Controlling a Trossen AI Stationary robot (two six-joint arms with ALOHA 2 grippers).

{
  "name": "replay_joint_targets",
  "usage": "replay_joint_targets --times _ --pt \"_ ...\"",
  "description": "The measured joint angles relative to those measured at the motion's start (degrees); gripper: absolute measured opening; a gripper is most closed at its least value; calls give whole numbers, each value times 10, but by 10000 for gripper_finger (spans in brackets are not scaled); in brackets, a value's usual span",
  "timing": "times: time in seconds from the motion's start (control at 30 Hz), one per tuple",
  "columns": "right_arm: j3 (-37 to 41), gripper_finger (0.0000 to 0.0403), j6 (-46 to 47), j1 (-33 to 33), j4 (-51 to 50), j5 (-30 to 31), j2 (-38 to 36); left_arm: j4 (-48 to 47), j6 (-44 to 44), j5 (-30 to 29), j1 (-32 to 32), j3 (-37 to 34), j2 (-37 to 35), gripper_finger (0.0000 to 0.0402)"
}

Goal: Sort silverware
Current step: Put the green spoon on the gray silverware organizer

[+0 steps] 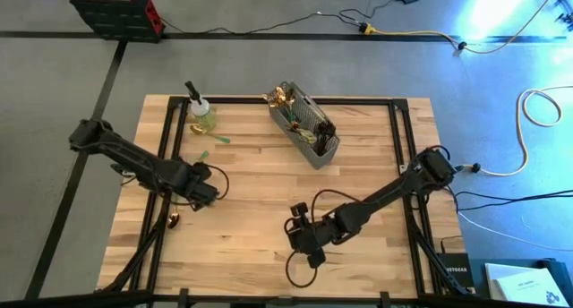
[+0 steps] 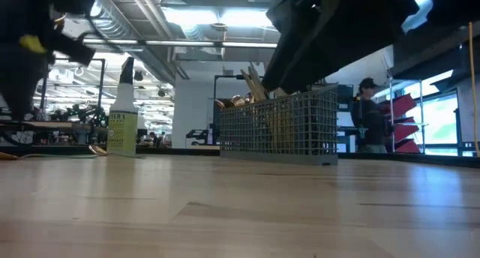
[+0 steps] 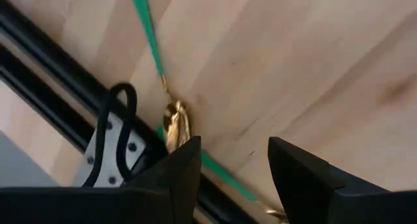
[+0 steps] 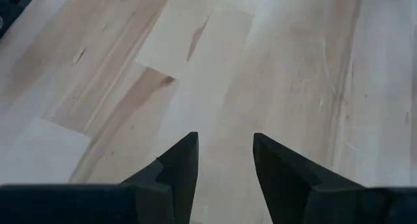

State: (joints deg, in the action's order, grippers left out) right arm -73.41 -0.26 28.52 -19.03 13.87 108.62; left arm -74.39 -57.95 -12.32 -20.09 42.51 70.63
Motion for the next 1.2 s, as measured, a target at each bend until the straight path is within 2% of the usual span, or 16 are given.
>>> replay_joint_targets --times 0.17,0.37,0.63,0.93,1.1,1.2 --pt "0 131 -2 -1 0 0 0 41 44 56 25 -35 6 156" --pt "0 131 33 0 -3 -10 0 40 26 45 78 -38 51 138" --pt "0 131 103 19 -21 -18 0 34 50 57 119 -35 167 127" --pt "0 131 105 58 -19 18 0 40 137 45 180 -34 298 127" --pt "0 131 105 61 -20 21 0 51 187 53 200 -34 306 125" --pt "0 131 105 60 -20 21 0 54 205 56 202 -36 306 103"
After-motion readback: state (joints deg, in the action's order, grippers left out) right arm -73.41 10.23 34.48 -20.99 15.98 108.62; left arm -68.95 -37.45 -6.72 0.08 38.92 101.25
